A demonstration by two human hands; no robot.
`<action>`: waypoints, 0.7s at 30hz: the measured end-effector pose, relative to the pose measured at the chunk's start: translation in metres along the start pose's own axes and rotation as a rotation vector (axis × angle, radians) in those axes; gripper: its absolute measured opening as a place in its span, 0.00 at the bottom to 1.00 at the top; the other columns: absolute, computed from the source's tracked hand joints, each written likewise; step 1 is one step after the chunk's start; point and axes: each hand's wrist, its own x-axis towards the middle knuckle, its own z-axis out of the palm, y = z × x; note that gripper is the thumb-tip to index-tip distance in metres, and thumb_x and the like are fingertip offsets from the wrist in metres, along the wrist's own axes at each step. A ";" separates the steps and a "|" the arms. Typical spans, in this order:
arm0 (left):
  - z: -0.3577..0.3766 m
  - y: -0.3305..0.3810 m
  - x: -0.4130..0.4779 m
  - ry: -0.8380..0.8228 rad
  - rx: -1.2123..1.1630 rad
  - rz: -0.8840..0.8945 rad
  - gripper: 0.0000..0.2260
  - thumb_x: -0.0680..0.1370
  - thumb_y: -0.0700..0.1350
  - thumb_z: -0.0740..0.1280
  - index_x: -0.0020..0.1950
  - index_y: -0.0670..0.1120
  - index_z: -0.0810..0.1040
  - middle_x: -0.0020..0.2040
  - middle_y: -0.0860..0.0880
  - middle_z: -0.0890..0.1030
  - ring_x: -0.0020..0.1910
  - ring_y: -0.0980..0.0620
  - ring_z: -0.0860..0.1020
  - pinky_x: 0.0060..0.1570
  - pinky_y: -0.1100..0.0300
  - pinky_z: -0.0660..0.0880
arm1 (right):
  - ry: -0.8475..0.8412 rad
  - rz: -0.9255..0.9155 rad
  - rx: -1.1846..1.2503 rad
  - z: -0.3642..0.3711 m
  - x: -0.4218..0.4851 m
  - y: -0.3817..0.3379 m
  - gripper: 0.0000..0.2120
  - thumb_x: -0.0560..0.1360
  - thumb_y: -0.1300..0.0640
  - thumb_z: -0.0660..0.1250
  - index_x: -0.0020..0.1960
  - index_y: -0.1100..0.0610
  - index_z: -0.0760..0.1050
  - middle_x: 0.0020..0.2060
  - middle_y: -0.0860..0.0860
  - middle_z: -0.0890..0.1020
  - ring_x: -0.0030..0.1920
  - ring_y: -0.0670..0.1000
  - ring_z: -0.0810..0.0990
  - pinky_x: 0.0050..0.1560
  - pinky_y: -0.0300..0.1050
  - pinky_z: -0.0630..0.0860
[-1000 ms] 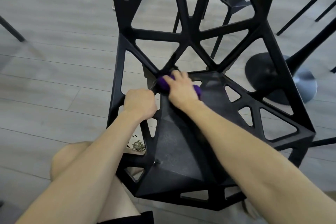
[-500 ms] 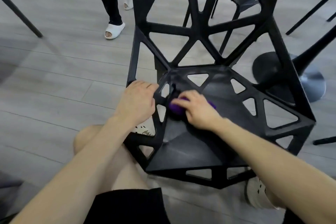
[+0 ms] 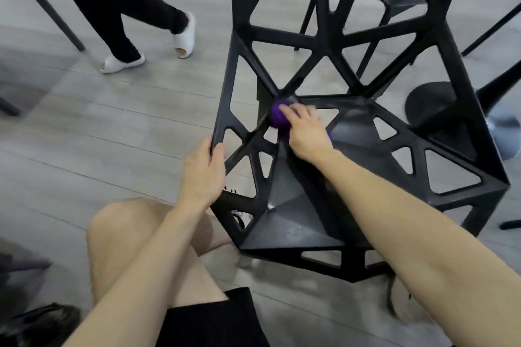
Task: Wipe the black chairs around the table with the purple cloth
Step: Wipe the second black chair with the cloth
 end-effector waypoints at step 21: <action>-0.034 -0.019 0.026 -0.342 -0.377 -0.097 0.25 0.90 0.58 0.47 0.70 0.50 0.81 0.67 0.52 0.85 0.65 0.52 0.83 0.67 0.52 0.76 | -0.069 0.023 0.171 -0.006 -0.026 -0.077 0.34 0.71 0.59 0.62 0.77 0.50 0.71 0.72 0.54 0.71 0.66 0.62 0.69 0.68 0.57 0.72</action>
